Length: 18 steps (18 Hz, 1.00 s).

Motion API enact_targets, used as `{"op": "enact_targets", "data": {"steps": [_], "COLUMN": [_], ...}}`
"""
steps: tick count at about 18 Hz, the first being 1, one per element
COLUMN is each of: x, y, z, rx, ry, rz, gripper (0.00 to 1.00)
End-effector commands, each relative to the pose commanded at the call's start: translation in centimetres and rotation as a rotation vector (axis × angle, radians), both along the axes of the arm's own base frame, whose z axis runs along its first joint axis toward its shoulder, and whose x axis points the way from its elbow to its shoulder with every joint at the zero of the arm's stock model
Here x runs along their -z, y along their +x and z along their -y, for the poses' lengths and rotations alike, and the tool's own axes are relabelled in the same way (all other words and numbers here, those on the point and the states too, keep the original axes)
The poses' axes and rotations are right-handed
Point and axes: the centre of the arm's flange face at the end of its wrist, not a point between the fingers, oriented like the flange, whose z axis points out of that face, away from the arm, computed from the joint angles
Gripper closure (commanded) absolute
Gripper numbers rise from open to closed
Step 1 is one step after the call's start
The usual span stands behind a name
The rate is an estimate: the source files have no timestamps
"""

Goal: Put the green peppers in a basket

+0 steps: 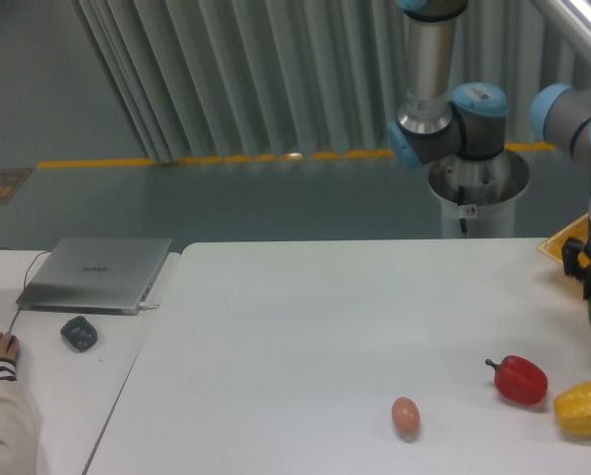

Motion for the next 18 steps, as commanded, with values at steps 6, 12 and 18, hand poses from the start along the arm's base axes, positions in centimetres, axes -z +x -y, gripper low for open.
{"op": "enact_targets", "data": {"steps": [6, 12, 18], "x": [-0.3, 0.6, 2.5], "y": [-3.7, -7.9, -11.6], "z": [6.2, 13.3, 19.6], "rx": [0.107, 0.196, 0.295], "ry": [-0.027, -0.036, 0.002], "rz": [0.027, 0.048, 0.078], "gripper": [0.66, 0.65, 0.62]}}
